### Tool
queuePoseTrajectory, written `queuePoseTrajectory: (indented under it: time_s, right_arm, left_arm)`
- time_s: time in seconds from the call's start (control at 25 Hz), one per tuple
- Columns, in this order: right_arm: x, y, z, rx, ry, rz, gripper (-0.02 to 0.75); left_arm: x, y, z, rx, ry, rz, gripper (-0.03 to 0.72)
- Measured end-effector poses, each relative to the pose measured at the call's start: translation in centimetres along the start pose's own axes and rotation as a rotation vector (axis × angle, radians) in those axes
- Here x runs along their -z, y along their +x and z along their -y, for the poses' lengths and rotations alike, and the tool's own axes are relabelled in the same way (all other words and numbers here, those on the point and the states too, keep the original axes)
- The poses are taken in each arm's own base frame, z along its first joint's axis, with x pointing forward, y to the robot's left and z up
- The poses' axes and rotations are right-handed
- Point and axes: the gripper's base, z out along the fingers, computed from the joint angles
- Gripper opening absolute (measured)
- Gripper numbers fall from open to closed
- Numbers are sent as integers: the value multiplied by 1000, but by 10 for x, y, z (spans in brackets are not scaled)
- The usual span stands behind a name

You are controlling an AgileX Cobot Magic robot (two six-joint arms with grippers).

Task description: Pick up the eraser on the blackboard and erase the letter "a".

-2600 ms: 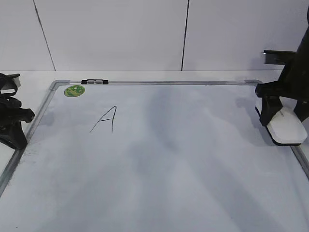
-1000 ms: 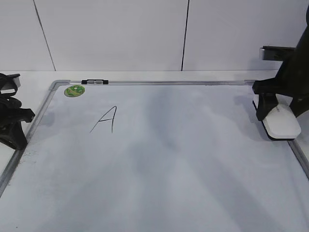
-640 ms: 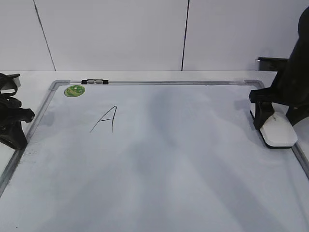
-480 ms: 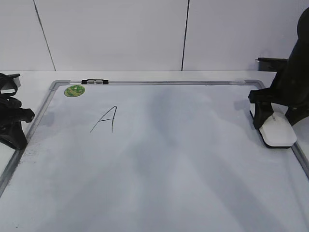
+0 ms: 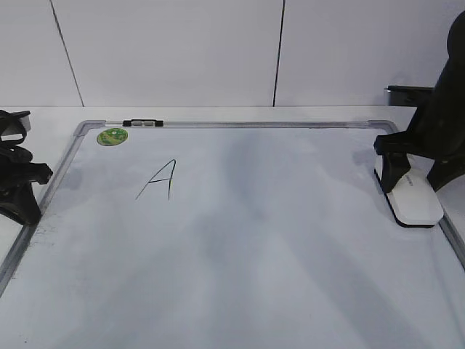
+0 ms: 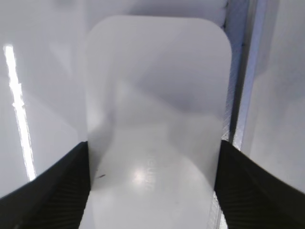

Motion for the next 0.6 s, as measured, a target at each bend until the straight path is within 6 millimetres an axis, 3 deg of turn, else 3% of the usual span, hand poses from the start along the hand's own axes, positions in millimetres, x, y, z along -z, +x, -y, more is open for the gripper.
queuePoseTrajectory:
  time_s: [0.2, 0.44, 0.6]
  right_arm:
    - [4, -1, 0, 4, 1, -4, 616]
    - [29, -11, -1, 12, 1, 15, 615]
    - [36, -12, -2, 13, 1, 26, 614]
  left_arm:
    - [0, 0, 0, 0, 0, 0, 45]
    - [0, 0, 0, 0, 0, 0, 45]
    - [0, 0, 0, 0, 0, 0, 45]
